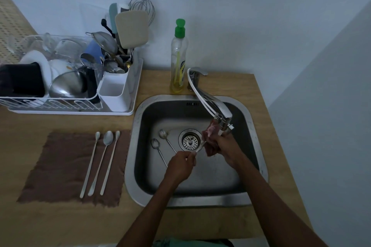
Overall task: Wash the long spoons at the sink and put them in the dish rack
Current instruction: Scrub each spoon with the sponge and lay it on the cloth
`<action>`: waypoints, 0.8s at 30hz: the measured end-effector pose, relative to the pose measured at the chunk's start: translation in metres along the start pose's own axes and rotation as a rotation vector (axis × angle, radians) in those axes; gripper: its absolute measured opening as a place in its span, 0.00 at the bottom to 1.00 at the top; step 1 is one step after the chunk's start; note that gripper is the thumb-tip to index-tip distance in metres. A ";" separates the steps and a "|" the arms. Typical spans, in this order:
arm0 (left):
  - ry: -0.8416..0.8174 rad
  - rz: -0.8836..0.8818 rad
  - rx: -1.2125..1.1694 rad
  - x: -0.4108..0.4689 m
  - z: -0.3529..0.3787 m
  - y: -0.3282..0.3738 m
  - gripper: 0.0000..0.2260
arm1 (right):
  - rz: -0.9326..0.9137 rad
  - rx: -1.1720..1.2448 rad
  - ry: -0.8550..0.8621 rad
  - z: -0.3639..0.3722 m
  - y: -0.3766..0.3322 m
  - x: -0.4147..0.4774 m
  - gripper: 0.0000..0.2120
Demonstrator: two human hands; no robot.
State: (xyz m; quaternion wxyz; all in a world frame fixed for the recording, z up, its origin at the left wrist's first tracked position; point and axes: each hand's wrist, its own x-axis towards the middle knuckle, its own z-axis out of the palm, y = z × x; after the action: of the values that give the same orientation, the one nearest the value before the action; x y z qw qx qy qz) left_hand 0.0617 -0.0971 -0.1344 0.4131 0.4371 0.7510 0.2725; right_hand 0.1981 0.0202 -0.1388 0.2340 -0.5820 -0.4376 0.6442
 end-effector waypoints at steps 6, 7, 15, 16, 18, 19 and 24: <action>0.015 0.031 0.037 -0.001 0.003 0.008 0.19 | -0.043 -0.018 0.165 0.005 0.009 0.004 0.04; 0.021 0.026 0.034 -0.001 0.004 0.009 0.19 | -0.057 -0.016 0.184 0.007 0.009 0.004 0.04; 0.042 0.007 0.053 -0.001 0.001 0.007 0.20 | 0.051 0.143 0.042 -0.002 0.016 0.008 0.12; 0.035 0.010 0.043 -0.001 0.001 0.008 0.20 | 0.036 0.140 0.059 -0.002 0.014 0.007 0.09; 0.025 0.007 0.026 0.000 0.002 0.010 0.20 | -0.010 0.109 0.142 0.002 0.012 0.009 0.05; 0.022 0.005 0.022 0.000 0.003 0.010 0.20 | -0.033 0.084 0.205 0.005 0.011 0.010 0.05; 0.032 0.002 0.036 0.004 0.000 0.008 0.20 | -0.047 0.060 0.260 0.014 0.012 0.013 0.08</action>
State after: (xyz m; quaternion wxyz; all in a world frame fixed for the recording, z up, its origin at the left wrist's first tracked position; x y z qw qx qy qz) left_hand 0.0638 -0.0896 -0.1296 0.3931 0.4406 0.7619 0.2663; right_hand 0.1846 0.0202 -0.1570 0.3207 -0.6429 -0.3977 0.5706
